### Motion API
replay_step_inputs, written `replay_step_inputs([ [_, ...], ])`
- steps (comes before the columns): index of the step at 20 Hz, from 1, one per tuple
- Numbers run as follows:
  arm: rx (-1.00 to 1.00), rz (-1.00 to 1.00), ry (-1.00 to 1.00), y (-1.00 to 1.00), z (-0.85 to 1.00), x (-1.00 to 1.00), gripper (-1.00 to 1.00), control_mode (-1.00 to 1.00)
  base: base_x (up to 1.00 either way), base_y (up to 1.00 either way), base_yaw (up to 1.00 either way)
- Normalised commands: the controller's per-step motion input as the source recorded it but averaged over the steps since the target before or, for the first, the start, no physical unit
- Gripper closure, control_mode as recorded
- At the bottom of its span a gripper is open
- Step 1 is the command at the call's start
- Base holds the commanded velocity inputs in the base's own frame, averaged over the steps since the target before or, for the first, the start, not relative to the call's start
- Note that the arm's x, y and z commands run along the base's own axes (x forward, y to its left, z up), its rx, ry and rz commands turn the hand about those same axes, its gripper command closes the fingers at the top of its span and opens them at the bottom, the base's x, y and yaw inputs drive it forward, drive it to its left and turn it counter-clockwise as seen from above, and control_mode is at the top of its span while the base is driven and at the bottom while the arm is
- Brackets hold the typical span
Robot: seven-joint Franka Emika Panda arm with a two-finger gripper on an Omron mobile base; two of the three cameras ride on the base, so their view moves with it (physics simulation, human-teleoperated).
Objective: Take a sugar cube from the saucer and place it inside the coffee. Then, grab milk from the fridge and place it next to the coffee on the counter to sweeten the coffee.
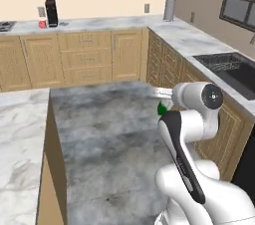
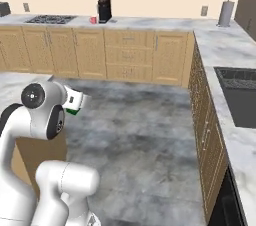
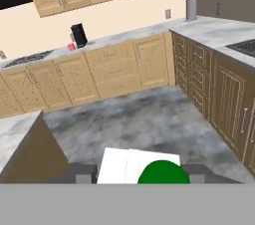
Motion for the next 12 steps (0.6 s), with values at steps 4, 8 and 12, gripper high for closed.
replay_step_inputs([
  [4,0.00,0.00,0.00,0.00,0.00,0.00,1.00,1.00,1.00,-0.43,0.33],
  [8,0.00,0.00,0.00,0.00,0.00,0.00,1.00,1.00,1.00,-0.28,0.30],
  [12,0.00,0.00,0.00,0.00,0.00,0.00,1.00,1.00,1.00,-0.27,0.28],
])
